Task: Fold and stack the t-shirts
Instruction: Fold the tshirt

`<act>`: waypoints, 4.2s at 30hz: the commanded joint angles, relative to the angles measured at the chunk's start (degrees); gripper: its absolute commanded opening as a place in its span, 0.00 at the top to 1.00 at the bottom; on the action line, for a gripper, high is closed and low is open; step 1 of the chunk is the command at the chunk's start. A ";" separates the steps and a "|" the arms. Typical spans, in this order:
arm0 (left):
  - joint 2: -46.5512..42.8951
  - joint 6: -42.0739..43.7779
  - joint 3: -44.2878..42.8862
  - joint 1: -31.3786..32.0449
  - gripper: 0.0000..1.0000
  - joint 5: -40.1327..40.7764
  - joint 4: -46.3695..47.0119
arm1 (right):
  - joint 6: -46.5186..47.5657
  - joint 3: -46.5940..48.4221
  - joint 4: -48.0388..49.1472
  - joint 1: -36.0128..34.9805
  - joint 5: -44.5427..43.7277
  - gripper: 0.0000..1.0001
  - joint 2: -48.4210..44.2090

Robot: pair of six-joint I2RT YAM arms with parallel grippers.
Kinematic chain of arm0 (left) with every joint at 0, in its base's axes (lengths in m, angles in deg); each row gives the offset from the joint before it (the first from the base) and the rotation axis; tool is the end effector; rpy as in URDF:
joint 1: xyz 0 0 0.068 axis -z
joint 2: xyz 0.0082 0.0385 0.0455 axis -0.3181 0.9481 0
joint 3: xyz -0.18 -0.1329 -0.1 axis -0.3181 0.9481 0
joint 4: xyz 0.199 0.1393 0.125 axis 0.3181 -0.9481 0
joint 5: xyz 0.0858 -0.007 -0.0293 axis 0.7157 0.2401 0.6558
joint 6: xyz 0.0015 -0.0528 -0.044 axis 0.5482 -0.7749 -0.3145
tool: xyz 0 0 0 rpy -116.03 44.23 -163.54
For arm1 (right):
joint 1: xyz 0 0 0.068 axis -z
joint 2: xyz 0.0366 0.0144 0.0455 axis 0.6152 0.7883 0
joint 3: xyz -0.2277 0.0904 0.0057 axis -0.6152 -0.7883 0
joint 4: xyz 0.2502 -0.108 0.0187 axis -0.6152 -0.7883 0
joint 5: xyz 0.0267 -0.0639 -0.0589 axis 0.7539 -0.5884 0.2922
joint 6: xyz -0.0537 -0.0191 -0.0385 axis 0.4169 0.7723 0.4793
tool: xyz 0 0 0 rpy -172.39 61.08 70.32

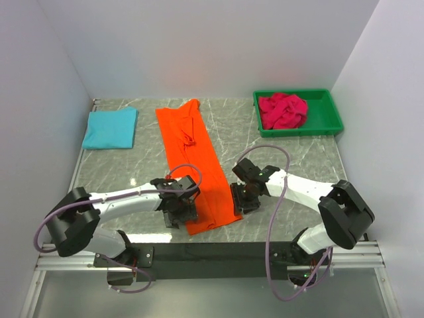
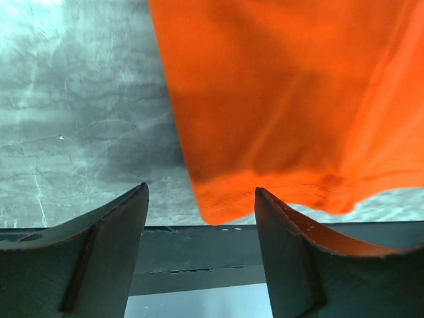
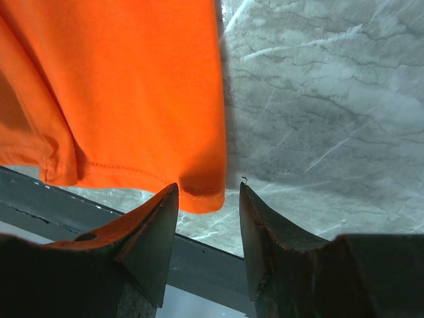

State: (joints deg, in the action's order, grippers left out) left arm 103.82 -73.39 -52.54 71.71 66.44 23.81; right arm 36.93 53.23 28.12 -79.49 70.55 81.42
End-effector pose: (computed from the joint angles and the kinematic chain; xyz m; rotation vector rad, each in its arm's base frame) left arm 0.1491 -0.1974 0.1146 -0.4369 2.9661 -0.2990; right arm 0.1948 0.1861 0.1157 -0.3535 2.9493 0.4815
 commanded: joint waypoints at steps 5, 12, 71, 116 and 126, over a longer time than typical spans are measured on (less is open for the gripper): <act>2.91 0.45 -2.08 2.90 0.31 -1.85 -1.43 | -0.89 -0.19 1.01 -0.23 0.18 0.52 1.22; 4.58 0.45 -2.78 4.66 0.37 -2.82 -2.14 | -1.07 0.69 -0.05 -1.55 -0.79 0.52 2.62; 12.14 -0.78 -6.21 6.07 0.68 -0.62 -5.57 | -0.89 1.92 -1.63 -3.75 -1.05 0.95 5.44; 2.11 15.83 -18.33 -23.44 0.96 1.66 -6.80 | 5.17 42.76 -14.46 1.79 -6.41 1.00 17.99; 12.13 21.81 -24.49 -31.28 0.96 7.81 0.41 | 7.81 55.70 -11.04 5.22 -8.79 1.00 29.60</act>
State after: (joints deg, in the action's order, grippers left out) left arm 114.16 -54.94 -74.31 41.25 71.27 20.86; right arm 43.21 105.82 15.36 -75.40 63.69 109.18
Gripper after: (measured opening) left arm 0.045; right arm 0.010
